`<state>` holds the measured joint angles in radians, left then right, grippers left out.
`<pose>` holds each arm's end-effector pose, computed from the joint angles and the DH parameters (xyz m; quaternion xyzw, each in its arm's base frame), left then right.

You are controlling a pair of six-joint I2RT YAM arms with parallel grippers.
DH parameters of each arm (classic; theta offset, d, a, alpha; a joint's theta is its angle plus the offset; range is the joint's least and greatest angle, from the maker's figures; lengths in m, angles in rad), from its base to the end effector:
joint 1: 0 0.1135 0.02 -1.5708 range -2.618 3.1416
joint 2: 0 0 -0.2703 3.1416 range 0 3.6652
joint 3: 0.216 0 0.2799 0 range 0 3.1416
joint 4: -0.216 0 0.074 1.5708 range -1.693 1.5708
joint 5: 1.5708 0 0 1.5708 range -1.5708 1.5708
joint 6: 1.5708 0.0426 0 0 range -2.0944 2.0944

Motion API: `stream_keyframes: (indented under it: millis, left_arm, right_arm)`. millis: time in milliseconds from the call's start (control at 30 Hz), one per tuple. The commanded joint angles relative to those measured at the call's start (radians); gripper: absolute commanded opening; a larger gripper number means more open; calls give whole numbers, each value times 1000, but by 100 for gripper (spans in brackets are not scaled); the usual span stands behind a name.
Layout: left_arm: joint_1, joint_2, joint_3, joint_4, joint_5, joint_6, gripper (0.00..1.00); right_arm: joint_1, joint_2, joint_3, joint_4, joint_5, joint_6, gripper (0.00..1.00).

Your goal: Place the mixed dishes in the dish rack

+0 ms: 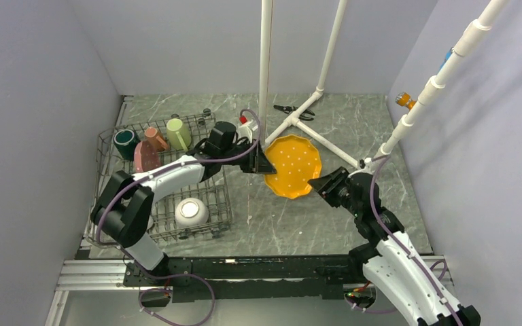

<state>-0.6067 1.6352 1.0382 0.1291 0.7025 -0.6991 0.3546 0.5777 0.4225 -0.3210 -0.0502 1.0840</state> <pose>0.3066 -0.2463 0.2311 0.1431 0.8072 -0.5316 0.2127 0.1648 0.0633 0.2247 0.2923 0.8022 0.3589 0.3772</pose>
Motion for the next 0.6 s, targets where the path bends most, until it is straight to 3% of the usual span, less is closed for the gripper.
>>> stream_keyframes:
  millis: [0,267,567]
  left_arm:
    - [8,-104,47,-19,-115,148,0]
    - [3,-136,66,-84,-188,228,0]
    - [-81,-233,125,-281,-487,356,0]
  right_arm:
    - [-1,56,105,57,-53,-115,52]
    - [0,41,130,-13,-38,-212,83]
    - [-1,-54,144,-114,-6,-385,84]
